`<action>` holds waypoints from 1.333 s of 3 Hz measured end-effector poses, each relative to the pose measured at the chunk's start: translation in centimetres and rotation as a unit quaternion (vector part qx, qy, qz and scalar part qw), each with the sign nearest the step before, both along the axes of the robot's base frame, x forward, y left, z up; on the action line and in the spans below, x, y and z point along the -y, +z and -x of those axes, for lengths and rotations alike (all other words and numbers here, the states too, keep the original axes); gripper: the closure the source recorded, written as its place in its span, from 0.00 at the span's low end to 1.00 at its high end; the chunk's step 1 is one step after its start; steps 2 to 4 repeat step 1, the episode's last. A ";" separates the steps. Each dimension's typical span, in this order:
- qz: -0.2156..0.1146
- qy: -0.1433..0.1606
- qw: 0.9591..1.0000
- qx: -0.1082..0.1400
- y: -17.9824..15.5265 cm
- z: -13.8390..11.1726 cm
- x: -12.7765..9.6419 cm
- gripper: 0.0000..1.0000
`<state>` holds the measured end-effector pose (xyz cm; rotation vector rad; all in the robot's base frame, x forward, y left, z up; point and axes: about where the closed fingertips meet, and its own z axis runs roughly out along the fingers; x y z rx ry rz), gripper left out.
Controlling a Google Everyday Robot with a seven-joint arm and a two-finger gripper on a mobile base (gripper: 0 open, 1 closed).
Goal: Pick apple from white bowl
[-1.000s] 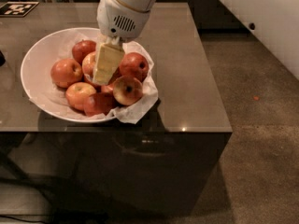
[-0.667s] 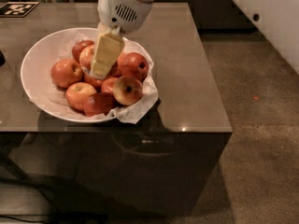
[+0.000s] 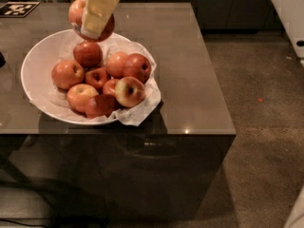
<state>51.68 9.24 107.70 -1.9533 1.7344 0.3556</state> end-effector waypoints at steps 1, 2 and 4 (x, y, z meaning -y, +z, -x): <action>-0.012 -0.004 1.000 0.014 2.6 -0.3 -0.3 1.00; -0.012 -0.004 1.000 0.014 2.6 -0.3 -0.3 1.00; -0.012 -0.004 1.000 0.014 2.6 -0.3 -0.3 1.00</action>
Offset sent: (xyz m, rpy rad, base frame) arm 0.0000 0.0000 0.0000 0.0000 0.0000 0.0000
